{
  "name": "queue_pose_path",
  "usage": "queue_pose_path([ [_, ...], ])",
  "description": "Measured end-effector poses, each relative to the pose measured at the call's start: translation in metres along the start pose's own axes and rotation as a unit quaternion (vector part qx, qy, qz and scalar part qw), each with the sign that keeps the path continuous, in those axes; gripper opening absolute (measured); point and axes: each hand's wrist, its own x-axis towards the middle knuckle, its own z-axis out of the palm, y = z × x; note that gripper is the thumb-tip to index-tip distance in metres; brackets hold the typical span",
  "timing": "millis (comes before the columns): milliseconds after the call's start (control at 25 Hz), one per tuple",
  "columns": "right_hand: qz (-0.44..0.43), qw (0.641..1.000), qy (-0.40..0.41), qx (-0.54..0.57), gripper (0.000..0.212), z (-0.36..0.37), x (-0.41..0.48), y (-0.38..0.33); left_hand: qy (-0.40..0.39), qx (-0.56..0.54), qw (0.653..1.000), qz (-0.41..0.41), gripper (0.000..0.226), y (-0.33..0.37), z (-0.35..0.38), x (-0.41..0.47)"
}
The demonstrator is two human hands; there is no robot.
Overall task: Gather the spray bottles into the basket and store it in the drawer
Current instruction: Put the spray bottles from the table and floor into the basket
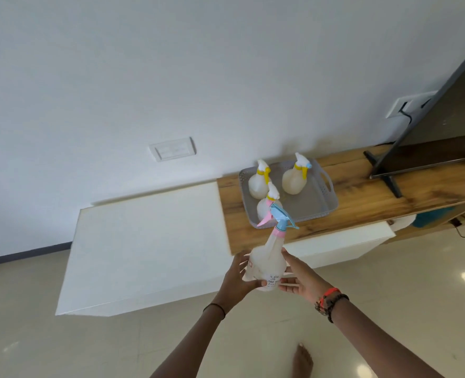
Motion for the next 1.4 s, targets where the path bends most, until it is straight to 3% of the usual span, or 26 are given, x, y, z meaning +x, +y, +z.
queue_pose_path([
  [280, -0.019, 0.998, 0.001, 0.059, 0.037, -0.103, 0.041, -0.067, 0.023, 0.069, 0.997, 0.031, 0.084, 0.067, 0.084, 0.091],
  [480, -0.058, 0.998, -0.008, 0.029, 0.041, -0.141, 0.078, -0.102, 0.06, 0.077, 0.994, 0.04, 0.083, 0.09, 0.12, 0.142],
  [760, -0.099, 0.995, -0.004, -0.012, 0.033, -0.155, 0.133, -0.145, 0.055, 0.1, 0.993, 0.001, 0.096, 0.095, 0.131, 0.204],
  [1400, -0.098, 0.994, 0.004, -0.058, 0.038, -0.155, 0.229, -0.165, 0.058, 0.062, 0.996, -0.011, 0.078, 0.067, 0.135, 0.269],
])
